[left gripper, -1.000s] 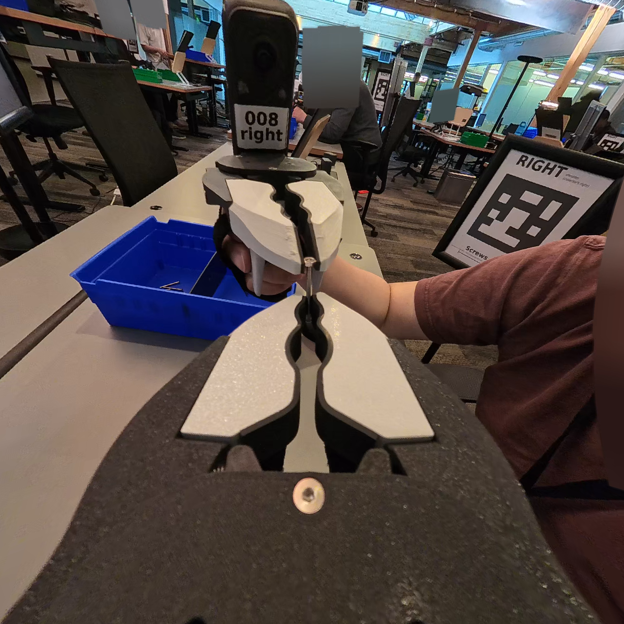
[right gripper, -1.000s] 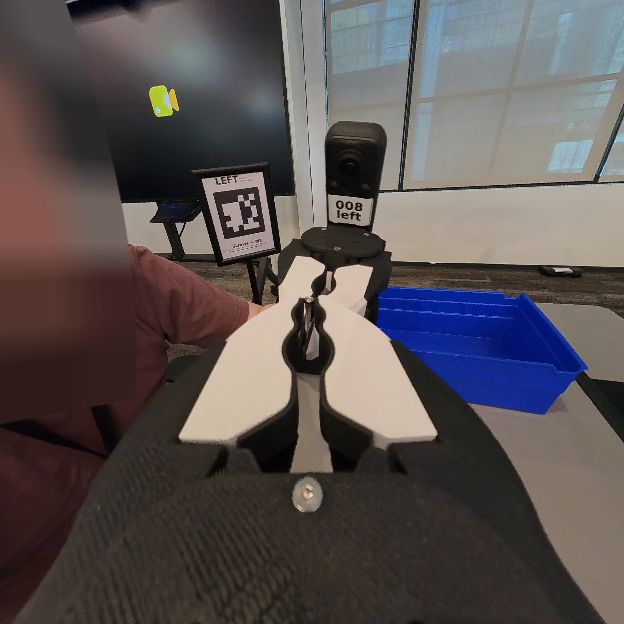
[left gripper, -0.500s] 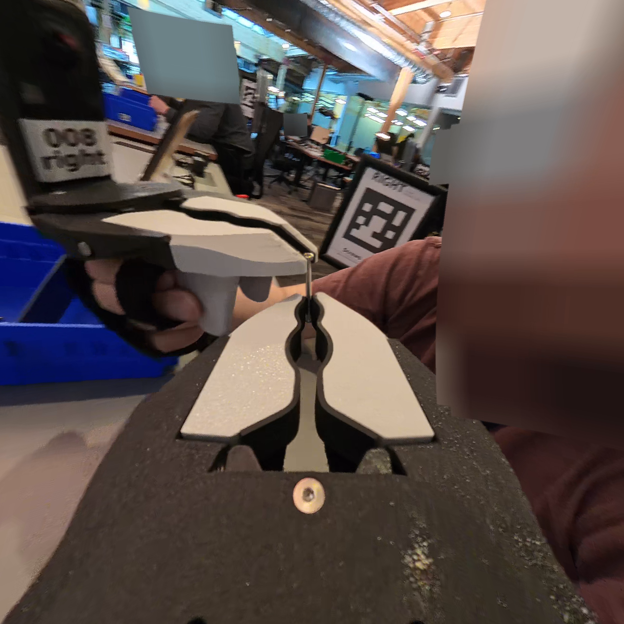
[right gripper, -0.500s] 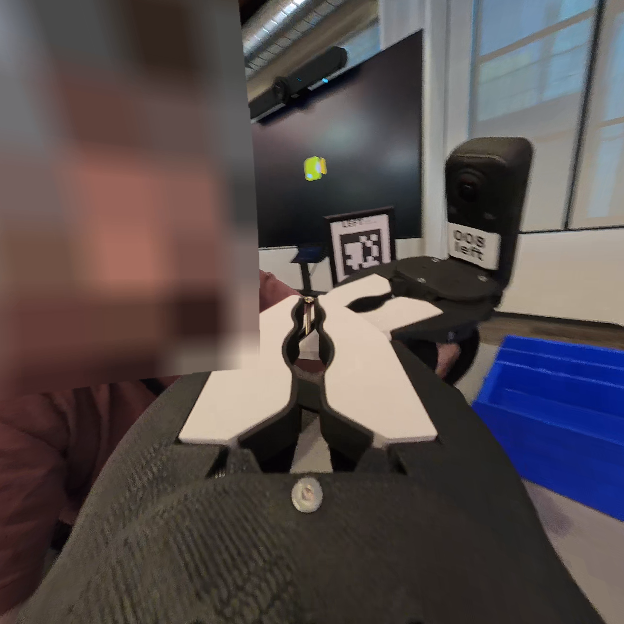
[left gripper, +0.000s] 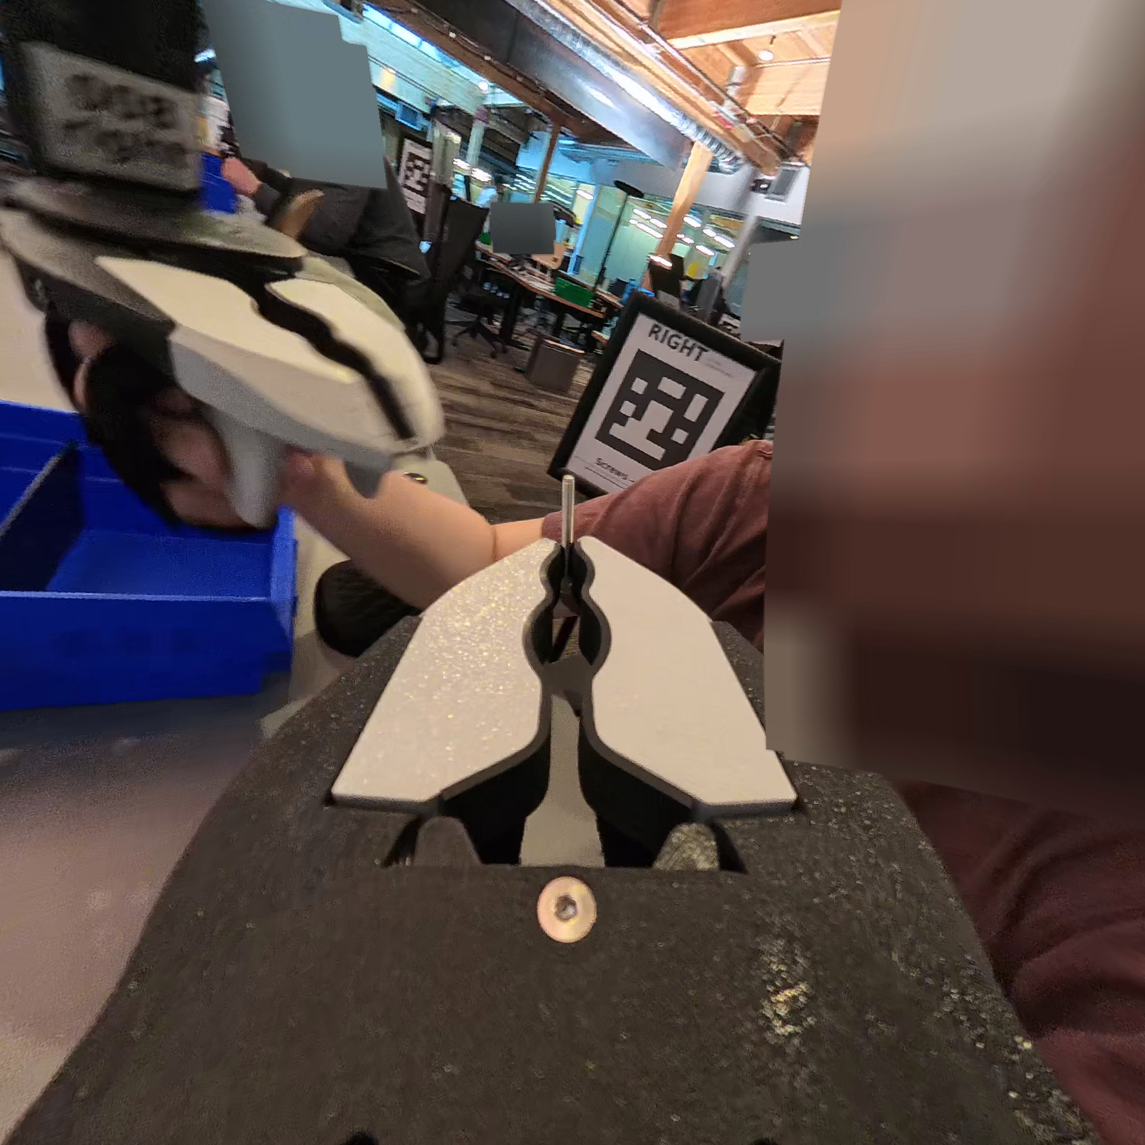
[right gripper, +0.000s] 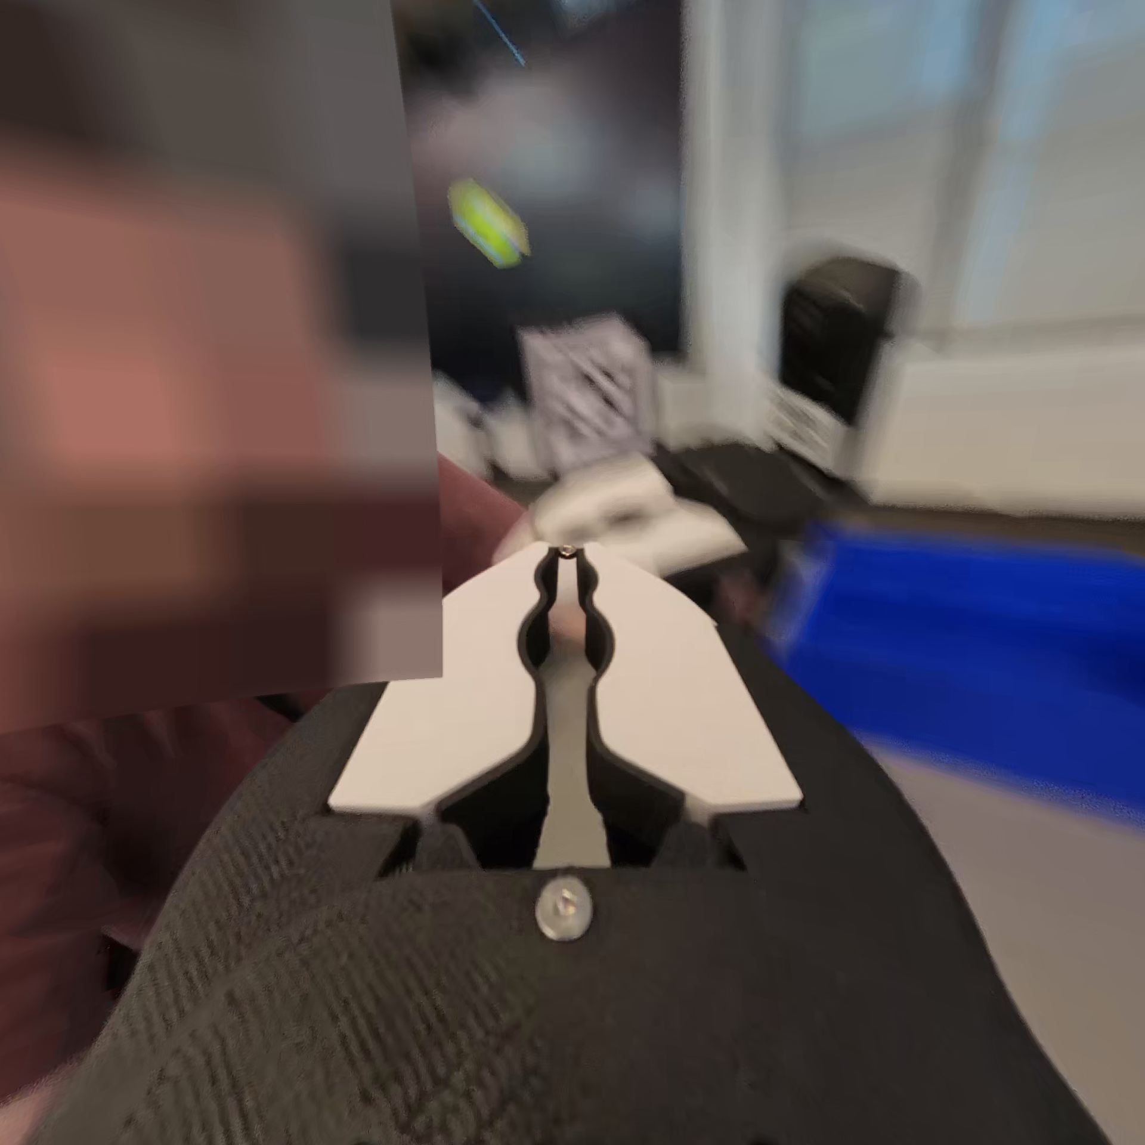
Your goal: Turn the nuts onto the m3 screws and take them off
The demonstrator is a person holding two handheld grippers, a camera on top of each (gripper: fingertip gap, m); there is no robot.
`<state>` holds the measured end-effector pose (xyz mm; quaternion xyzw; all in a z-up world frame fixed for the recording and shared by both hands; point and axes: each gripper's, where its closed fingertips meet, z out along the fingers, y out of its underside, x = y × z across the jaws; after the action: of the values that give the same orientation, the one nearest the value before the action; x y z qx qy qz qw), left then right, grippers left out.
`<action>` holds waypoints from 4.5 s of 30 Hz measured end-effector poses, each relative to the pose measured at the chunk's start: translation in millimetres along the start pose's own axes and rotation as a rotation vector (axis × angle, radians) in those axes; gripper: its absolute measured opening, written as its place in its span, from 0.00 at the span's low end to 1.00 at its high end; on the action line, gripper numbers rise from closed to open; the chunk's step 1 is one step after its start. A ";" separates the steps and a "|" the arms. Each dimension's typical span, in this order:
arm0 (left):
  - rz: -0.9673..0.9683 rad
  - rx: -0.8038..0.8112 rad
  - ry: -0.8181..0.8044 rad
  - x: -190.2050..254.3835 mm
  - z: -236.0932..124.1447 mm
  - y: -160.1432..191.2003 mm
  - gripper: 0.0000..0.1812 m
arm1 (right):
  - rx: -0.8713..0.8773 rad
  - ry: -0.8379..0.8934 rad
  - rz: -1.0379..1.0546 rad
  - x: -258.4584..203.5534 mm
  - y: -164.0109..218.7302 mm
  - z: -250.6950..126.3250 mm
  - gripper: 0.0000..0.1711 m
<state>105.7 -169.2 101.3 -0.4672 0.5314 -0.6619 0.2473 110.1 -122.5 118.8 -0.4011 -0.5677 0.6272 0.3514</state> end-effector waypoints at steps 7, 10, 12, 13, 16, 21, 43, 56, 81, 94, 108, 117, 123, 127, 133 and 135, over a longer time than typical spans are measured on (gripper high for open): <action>0.054 0.010 -0.099 -3.1 -17.4 -11.0 0.01 | -0.908 0.710 0.151 18.5 133.0 -188.2 0.04; 0.058 0.010 -0.109 -3.7 -19.7 -12.0 0.01 | -1.037 0.667 0.396 2.3 184.2 -222.8 0.04; 0.056 0.011 -0.111 -4.5 -19.9 -11.9 0.01 | -1.076 0.632 0.485 1.8 205.6 -230.3 0.04; 0.053 0.009 -0.111 -5.1 -19.5 -11.3 0.01 | -1.096 0.618 0.519 2.9 213.8 -232.1 0.04; 0.048 -0.003 -0.113 -6.7 -17.9 -8.8 0.01 | -1.146 0.597 0.584 8.5 230.9 -233.7 0.04; 0.047 -0.016 -0.111 -6.8 -15.0 -6.2 0.01 | -1.144 0.619 0.704 18.9 244.3 -233.6 0.04; 0.157 -0.013 -0.395 -39.7 -29.0 -11.8 0.01 | -0.476 0.734 -0.222 24.2 23.6 -129.7 0.14; 0.184 0.035 -0.470 -48.1 -37.2 -18.6 0.01 | 0.052 0.406 -0.041 38.3 -19.8 8.7 0.11; 0.117 0.043 -0.698 -54.2 -98.3 -35.5 0.25 | -0.205 0.952 0.155 124.7 40.5 -138.1 0.02; 0.050 0.035 -0.817 -49.9 -134.9 -37.8 0.21 | -0.795 1.569 0.690 123.6 194.7 -355.3 0.03; -0.040 -0.026 -1.152 -45.5 -216.8 -27.2 0.20 | -0.708 1.704 0.437 98.9 121.7 -366.4 0.20; -0.346 0.108 -1.824 2.9 -406.1 21.2 0.20 | -0.632 1.815 0.909 8.8 164.4 -429.0 0.26; -0.649 0.008 -1.777 -8.1 -431.5 79.8 0.18 | -0.521 1.741 1.077 -3.3 178.5 -420.9 0.25; -0.698 -0.040 -1.715 -29.6 -431.3 95.1 0.17 | -0.578 1.664 1.122 -12.8 180.3 -400.1 0.25; -0.793 -0.185 -1.746 -39.0 -440.5 124.1 0.18 | -0.687 1.582 1.277 -26.7 210.1 -394.6 0.25; -0.824 -0.197 -1.725 -41.2 -439.2 130.9 0.19 | -0.715 1.524 1.342 -32.2 223.7 -391.9 0.23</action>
<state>-285.3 31.3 -35.1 -0.9622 0.0137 -0.0777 0.2606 480.8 -7.1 -113.4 -0.9954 -0.0135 0.0744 0.0589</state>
